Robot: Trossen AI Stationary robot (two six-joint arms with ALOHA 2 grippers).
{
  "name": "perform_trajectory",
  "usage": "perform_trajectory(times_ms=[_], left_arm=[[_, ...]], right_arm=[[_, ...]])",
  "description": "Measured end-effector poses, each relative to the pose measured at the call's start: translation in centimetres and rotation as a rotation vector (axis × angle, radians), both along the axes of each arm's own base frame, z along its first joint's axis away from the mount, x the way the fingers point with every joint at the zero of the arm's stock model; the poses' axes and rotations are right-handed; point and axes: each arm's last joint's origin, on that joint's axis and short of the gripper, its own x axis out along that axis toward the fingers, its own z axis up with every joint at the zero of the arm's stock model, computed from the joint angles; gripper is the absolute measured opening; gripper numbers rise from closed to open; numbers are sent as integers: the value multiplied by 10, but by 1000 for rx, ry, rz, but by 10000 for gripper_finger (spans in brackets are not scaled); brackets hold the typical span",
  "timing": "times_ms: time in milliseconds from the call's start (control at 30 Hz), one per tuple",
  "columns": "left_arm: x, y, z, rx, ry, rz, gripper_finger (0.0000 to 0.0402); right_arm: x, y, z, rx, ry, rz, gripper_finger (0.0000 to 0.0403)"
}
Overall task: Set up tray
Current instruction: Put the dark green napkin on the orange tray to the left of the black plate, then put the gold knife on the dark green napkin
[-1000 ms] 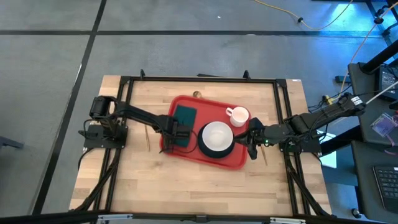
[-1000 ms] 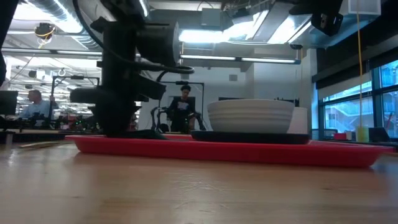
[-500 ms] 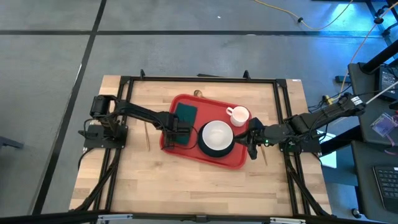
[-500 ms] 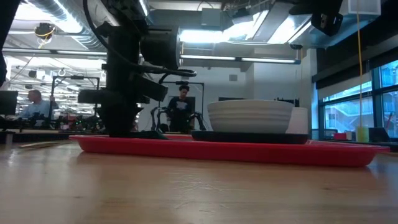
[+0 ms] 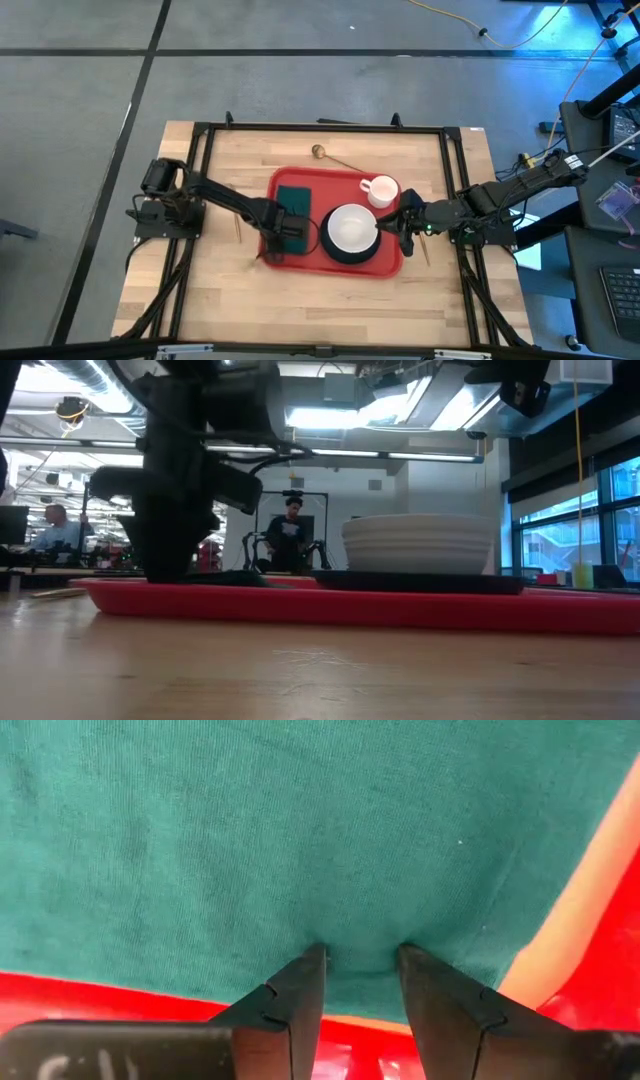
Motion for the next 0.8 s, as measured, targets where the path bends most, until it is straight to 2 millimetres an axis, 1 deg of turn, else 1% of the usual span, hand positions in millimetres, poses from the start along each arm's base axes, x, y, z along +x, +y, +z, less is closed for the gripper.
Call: perform_trajectory(times_ms=[100, 200, 400, 500, 567, 733, 800], left_arm=[[2, -9, 0, -31, -33, 35, 127], [2, -14, 0, -48, -36, 71, 127], [1, -15, 0, -56, -30, 118, 127], [-1, -12, 5, -67, -28, 141, 127], [-2, -9, 13, -74, -52, 147, 127], [-2, -3, 47, -95, -171, 145, 127], [-7, 1, 59, -95, -208, 155, 127]], right_arm=[[0, 0, 0, -8, 0, 5, 71], [0, 0, 0, -10, 0, 6, 71], [0, 0, 0, -10, 0, 6, 71], [0, 0, 0, -8, 1, 9, 71], [0, 0, 0, -5, 1, 9, 71], [0, 0, 0, -4, 2, 11, 71], [0, 0, 0, -4, 2, 11, 71]])
